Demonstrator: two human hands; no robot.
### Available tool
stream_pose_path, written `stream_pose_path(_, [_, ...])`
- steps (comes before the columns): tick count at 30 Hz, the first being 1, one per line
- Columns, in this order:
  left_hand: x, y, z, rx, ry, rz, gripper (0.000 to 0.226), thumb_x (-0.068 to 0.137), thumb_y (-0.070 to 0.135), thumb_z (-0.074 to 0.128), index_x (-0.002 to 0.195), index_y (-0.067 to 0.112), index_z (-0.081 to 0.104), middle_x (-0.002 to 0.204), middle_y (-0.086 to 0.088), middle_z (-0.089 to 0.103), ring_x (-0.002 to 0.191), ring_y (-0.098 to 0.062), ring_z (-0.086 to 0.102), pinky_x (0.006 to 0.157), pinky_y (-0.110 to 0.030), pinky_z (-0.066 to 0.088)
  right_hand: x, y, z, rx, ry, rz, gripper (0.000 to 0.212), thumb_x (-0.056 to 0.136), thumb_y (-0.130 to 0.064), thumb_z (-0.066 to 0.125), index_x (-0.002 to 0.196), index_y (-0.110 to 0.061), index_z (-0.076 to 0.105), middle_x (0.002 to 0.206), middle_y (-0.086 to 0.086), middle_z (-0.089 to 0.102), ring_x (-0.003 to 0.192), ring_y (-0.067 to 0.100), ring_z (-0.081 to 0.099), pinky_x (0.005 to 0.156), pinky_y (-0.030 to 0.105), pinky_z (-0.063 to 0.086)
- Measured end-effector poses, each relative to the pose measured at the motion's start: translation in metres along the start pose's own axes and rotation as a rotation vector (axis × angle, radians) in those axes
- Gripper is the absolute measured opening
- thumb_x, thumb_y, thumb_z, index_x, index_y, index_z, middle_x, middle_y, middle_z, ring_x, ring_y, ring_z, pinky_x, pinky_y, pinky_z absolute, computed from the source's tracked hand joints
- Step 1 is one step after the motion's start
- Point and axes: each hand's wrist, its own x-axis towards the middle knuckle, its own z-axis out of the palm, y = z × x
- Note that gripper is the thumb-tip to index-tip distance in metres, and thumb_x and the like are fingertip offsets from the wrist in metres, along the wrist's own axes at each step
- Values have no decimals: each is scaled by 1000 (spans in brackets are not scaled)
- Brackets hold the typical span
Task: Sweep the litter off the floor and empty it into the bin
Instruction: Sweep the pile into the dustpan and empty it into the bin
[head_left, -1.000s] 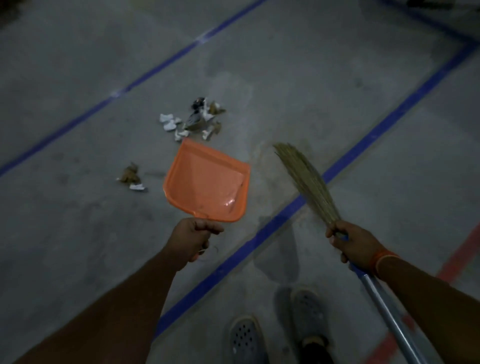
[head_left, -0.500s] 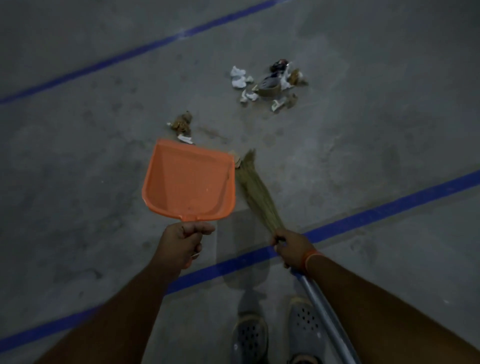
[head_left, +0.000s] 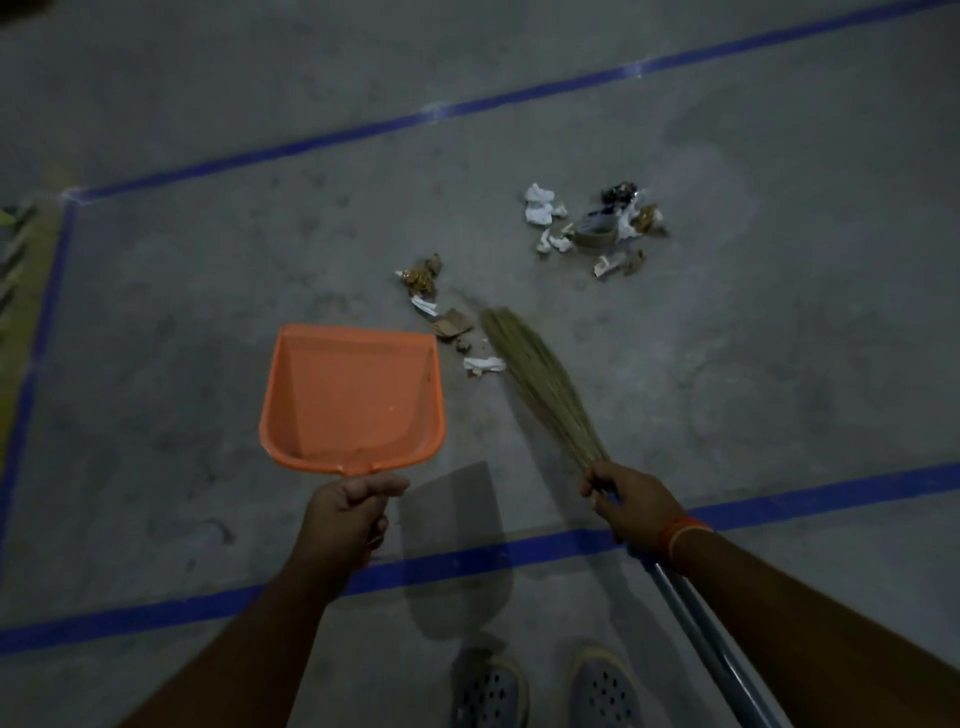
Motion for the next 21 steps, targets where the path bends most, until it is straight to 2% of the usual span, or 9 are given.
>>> stream_pose_path(2, [8,7,-6,-11,17,13,31,99,0,46,101,13,74,53,-5,45,41,-11,32,45,-15,23,6,-7,11,-48,-55,-26,20,88,-10,57,86,-29,59,82,-12,60,61,-5,51,67,24,45])
stream_pose_path(5, [29,7,-12,-30,26,21,30,99,1,47,100,13,75,52,-4,45,41,-12,32,45,-15,23,27,-16,36,-151,-155,-38,19,87,-10,56,88,-29,58,89,-5,59,78,13,55,72,27,42])
stream_pose_path(8, [58,4,-18,-23,9,10,31,99,1,48,98,14,75,52,-5,46,41,-12,32,44,-16,24,55,-13,59,-187,-191,-23,21,87,-10,55,86,-31,56,92,-1,60,87,20,57,76,29,44])
stream_pose_path(11, [87,-1,-24,19,-18,4,30,98,-1,47,99,11,74,51,-4,47,40,-12,33,44,-15,24,87,-4,64,-157,-107,59,26,86,-10,56,80,-35,54,91,3,61,78,21,57,71,27,45])
stream_pose_path(14, [106,-6,-30,35,-41,2,31,97,-4,46,100,10,73,49,-3,47,40,-12,33,44,-15,24,105,3,56,-8,26,191,20,87,-9,55,83,-27,62,92,14,67,62,30,64,57,38,57])
stream_pose_path(16, [113,-7,-35,38,-70,-15,31,97,-5,44,101,8,72,48,-2,46,38,-11,32,44,-14,23,106,1,48,51,105,217,17,90,-12,56,85,-27,62,90,15,67,54,32,65,41,32,52])
stream_pose_path(17, [114,-7,-38,39,-82,-29,30,97,-6,44,102,6,71,48,-2,45,38,-11,31,43,-14,22,104,-2,43,82,139,214,15,91,-14,56,85,-27,61,89,14,67,52,31,64,38,29,48])
stream_pose_path(21, [116,2,-45,8,-79,-63,30,97,-9,42,102,2,70,50,-5,44,35,-6,36,36,-12,26,100,-24,30,167,198,152,16,94,-14,57,85,-27,59,87,8,65,50,21,57,40,27,47])
